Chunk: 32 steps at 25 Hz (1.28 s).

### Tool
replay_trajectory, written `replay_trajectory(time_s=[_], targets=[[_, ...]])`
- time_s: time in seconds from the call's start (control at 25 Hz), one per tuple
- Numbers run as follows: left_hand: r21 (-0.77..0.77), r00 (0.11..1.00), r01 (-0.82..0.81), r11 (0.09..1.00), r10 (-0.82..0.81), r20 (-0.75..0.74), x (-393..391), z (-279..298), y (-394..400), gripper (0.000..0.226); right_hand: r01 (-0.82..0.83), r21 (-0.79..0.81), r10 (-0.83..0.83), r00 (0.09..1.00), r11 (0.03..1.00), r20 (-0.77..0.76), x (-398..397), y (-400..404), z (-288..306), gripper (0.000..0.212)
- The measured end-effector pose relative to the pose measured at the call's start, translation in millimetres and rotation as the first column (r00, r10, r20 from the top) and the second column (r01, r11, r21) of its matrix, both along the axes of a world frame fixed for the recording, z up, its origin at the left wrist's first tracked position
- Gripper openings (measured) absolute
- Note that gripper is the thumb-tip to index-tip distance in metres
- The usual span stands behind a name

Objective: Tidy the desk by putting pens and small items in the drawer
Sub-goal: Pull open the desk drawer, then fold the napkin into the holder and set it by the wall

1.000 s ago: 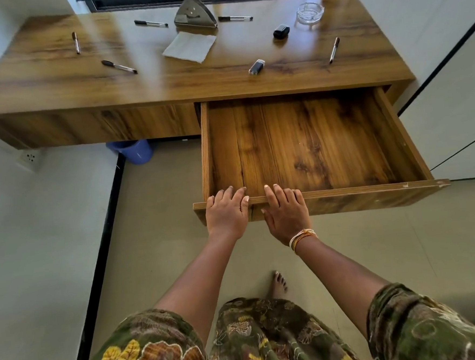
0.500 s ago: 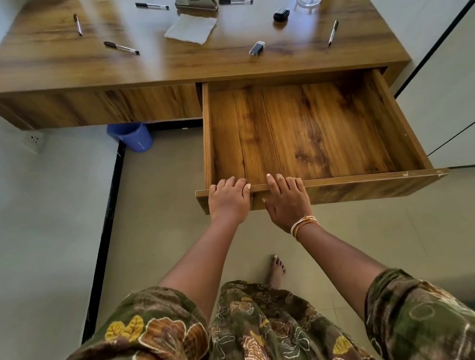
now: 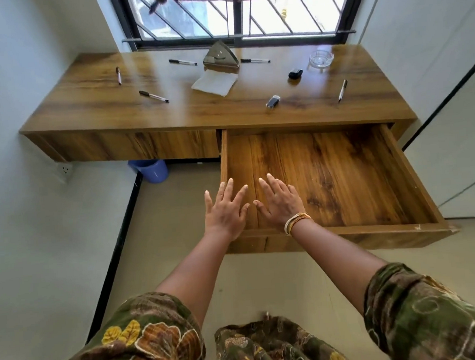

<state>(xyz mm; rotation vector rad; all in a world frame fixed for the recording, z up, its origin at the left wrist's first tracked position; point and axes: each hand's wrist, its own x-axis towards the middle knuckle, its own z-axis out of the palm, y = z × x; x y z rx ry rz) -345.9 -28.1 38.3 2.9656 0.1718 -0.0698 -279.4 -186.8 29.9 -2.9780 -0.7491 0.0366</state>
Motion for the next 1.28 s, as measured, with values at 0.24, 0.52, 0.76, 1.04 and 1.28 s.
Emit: replay_trajectory(time_s=[0.24,0.52,0.76,1.04,1.28], targets=[[-0.080,0.980,-0.179,0.981,0.185,0.070,47.7,25.9,48.7,0.055,-0.118,-0.029,0.118,0.993,0.993,-0.005,59.3,53.2,19.9,0.067],[-0.052,0.967,-0.244,0.968,0.247,0.060,92.7,23.7,129.0,0.058,-0.139,0.018,0.139,0.990,0.990,-0.021,110.4,122.8,20.0,0.067],[-0.046,0.989,-0.148,0.988,0.149,0.016,154.9,16.4,212.0,0.060,-0.008,0.014,0.008,1.000,1.000,-0.024,158.7,180.8,6.6,0.067],[-0.026,0.998,-0.041,0.999,0.040,-0.041,191.2,7.7,302.2,0.062,0.066,0.025,-0.065,0.998,0.998,-0.022,197.7,275.2,11.7,0.064],[-0.058,0.997,-0.071,0.996,0.069,-0.033,210.1,10.8,353.8,0.064,0.087,0.059,-0.089,0.996,0.994,0.020,235.7,328.4,26.8,0.060]])
